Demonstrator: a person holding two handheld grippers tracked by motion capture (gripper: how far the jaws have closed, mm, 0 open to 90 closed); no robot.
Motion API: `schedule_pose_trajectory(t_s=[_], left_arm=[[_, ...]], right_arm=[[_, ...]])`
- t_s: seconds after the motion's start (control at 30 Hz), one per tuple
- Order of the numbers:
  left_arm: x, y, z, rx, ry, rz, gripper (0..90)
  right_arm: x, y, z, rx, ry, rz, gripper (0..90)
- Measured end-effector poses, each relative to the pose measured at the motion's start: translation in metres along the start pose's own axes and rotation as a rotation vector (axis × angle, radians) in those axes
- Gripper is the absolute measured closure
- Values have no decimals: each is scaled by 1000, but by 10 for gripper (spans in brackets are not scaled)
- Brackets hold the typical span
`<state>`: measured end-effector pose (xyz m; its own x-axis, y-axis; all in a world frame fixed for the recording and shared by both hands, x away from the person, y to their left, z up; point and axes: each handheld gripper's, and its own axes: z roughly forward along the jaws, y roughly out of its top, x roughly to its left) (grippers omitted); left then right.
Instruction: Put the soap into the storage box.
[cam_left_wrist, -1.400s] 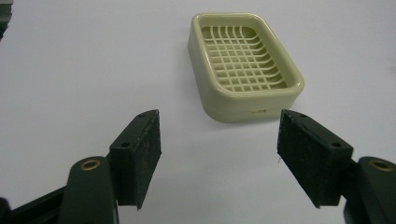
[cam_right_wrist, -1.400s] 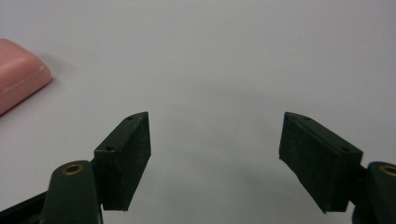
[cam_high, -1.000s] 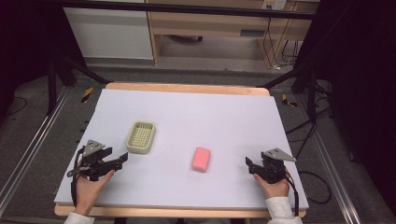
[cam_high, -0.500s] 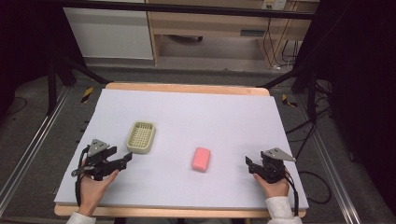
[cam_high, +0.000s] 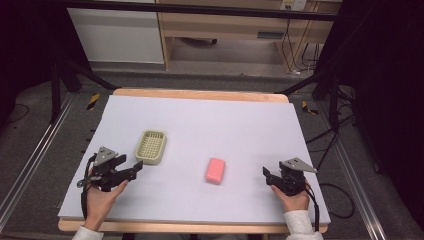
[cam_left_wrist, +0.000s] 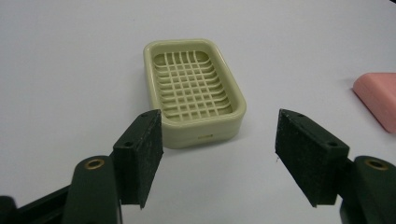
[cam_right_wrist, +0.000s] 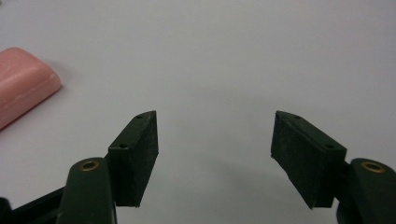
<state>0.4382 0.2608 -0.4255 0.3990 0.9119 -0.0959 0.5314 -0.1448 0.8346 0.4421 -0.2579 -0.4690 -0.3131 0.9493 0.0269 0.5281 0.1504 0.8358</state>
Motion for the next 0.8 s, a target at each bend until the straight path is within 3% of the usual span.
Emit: schedule_pose_trajectory(t_s=[0.37, 0.8], left_arm=[[-5, 8, 1, -8, -8, 13, 316], [-22, 25, 6, -23, -33, 43, 312]], right_arm=[[1, 1, 1, 0, -4, -8, 318], [1, 2, 1, -1, -6, -16, 318]])
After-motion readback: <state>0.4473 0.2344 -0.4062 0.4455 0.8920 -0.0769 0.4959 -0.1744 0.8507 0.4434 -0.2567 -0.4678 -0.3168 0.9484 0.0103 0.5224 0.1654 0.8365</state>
